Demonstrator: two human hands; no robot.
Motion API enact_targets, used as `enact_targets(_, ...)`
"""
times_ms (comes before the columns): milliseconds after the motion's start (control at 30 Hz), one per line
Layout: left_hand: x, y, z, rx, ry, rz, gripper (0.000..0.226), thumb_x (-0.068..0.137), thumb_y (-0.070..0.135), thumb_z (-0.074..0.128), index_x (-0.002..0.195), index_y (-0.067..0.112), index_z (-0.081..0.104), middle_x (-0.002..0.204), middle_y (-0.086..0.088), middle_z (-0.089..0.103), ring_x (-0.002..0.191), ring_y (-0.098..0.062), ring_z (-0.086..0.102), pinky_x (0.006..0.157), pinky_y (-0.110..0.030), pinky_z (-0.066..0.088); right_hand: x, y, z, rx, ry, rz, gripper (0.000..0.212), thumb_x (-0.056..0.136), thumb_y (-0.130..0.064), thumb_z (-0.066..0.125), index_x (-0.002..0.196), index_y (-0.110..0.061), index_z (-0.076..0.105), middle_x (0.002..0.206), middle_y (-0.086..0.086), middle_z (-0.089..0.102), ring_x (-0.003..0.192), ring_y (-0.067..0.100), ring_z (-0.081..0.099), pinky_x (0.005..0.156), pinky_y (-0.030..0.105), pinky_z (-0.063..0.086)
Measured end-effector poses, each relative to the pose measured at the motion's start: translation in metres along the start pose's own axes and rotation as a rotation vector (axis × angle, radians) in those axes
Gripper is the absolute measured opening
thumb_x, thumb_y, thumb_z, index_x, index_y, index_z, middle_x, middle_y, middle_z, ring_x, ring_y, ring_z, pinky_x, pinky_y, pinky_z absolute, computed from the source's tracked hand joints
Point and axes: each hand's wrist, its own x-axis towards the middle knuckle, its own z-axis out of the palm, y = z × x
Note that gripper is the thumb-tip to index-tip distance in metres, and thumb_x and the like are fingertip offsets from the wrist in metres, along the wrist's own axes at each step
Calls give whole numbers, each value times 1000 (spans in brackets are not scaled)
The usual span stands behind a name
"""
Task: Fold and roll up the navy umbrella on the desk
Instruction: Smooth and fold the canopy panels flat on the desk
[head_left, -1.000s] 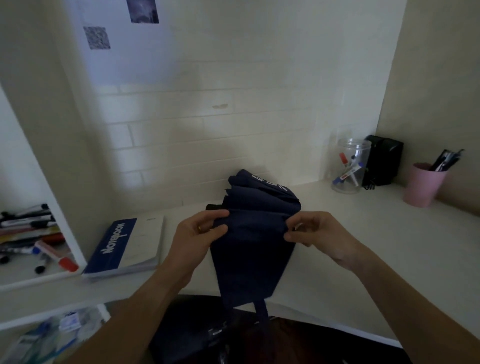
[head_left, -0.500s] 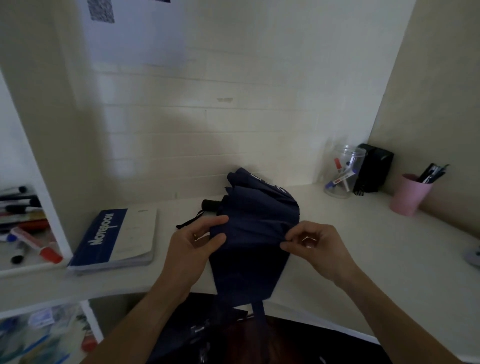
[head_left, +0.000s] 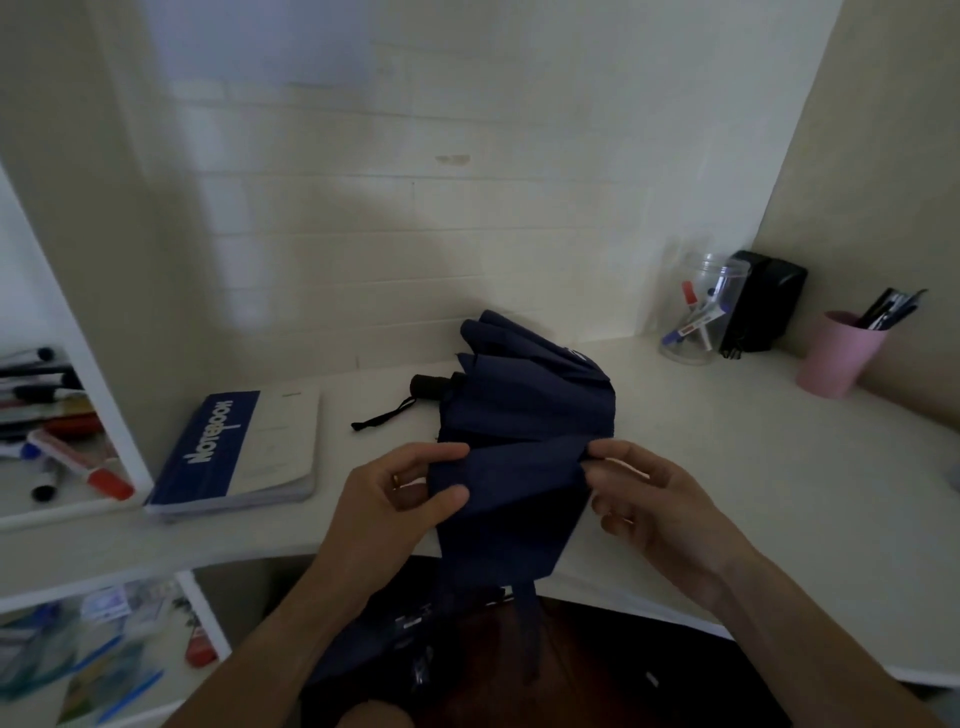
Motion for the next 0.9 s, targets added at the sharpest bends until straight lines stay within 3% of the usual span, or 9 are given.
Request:
enact_targets(100,-7,-4,-2,11,-48,-27,32,84,5,77,114,18,75,106,-6,79,100,-19,76,83,-30,62,-5,4,7,-57,130,134,39,72,-35,84,100,-8,78,87,6,75,71,17,70,63,28,55)
enact_targets(167,-10,-2,2,5,-19,-43,24,84,17,76,109,18,77,95,-15,79,97,-25,76,83,-35,63,-7,6,12,-118,161,164,32,77,-28,84,96,-3,79,81,9,71,65,14,65,61,25,53)
enact_targets(233,-10,-3,6,13,43,-57,16,88,18,73,104,17,77,86,-17,79,91,-27,76,78,-30,63,-10,7,16,-165,162,162,28,81,-23,82,95,1,77,77,11,63,58,12,58,54,22,50)
enact_targets(400,-9,-6,4,121,37,-49,15,91,17,73,97,28,79,84,-37,66,74,-25,65,67,-27,55,-20,6,20,-148,131,189,25,85,-37,76,82,-14,67,75,5,63,59,16,60,51,25,52)
enact_targets(500,-13,-1,3,129,2,-77,20,92,4,70,104,18,76,73,-18,72,60,-6,62,54,-15,48,-27,4,23,-162,77,226,28,86,-39,75,99,-16,67,81,9,69,65,20,67,57,29,56)
enact_targets(600,-12,0,4,108,14,-115,11,91,16,72,99,21,78,83,-17,75,66,-27,62,47,-26,49,-30,4,27,-102,104,250,32,87,-32,76,114,-19,66,81,11,74,64,21,71,54,27,57)
enact_targets(700,-13,-1,6,108,93,-171,8,91,21,73,93,19,80,84,-1,79,63,-22,68,54,-26,59,-30,7,27,-29,170,235,30,84,-27,79,104,-5,72,90,18,79,78,29,78,62,28,64)
enact_targets(767,-16,-3,6,107,105,-195,8,90,13,74,93,16,81,87,-3,79,74,-13,74,60,-24,61,-30,9,25,-27,196,226,30,83,-21,80,101,2,74,95,21,79,84,31,79,66,28,65)
enact_targets(900,-21,-9,2,224,108,-189,11,85,12,80,92,20,81,85,-5,78,80,-15,76,71,-29,64,-33,16,24,-162,264,207,23,80,-11,82,92,9,77,84,22,79,75,24,79,62,20,62)
